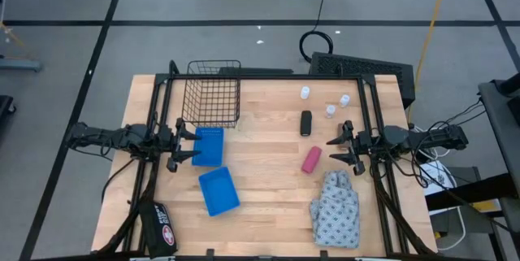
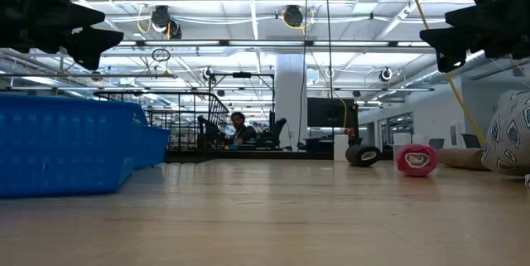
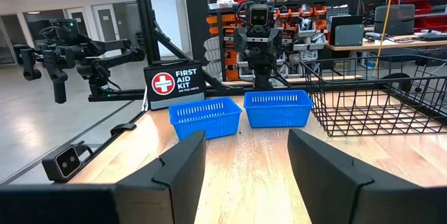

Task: Pick & Place Medicine items

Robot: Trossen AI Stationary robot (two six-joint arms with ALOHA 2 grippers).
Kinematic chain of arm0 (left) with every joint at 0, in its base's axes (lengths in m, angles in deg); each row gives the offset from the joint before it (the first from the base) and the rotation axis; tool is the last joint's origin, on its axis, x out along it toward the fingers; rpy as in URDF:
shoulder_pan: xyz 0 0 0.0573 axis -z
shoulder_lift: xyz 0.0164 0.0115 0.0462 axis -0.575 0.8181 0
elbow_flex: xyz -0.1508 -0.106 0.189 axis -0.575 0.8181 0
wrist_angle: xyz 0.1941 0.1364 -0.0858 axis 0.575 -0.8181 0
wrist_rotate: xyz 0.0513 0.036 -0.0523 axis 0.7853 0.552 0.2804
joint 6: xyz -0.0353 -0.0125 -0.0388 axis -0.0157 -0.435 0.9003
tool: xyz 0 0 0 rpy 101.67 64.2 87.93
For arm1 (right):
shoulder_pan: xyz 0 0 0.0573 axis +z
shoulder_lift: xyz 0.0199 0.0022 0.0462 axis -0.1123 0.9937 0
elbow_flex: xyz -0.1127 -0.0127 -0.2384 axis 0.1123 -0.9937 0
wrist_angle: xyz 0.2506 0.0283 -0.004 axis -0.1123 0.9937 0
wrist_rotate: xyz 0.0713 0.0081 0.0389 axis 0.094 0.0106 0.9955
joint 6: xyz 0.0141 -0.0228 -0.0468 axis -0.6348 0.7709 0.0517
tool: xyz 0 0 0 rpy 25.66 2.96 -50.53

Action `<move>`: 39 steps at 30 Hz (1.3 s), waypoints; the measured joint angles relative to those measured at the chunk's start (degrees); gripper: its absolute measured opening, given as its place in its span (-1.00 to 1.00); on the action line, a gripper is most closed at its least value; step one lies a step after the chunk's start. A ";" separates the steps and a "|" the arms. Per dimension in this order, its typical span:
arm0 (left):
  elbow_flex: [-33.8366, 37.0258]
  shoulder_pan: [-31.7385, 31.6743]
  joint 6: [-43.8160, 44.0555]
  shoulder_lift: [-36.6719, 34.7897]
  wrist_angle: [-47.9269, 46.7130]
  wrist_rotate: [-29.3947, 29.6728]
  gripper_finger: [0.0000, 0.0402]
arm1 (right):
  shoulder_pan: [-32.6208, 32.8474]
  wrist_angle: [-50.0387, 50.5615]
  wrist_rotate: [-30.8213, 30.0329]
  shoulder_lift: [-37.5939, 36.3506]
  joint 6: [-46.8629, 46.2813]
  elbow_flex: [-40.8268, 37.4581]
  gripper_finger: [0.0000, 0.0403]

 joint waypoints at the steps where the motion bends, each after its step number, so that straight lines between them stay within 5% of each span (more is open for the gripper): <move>1: 0.00 0.00 0.00 -0.01 0.00 0.01 0.20 | 0.00 -0.02 -0.01 -0.01 0.00 0.00 -0.04; 33: 0.01 0.01 0.01 0.00 0.00 0.00 0.20 | 0.00 -0.43 -0.03 0.01 -0.05 0.00 -0.03; 39: -0.01 0.00 0.00 -0.01 0.00 0.01 0.20 | 0.00 -6.62 -0.08 0.03 -23.42 -0.02 -0.03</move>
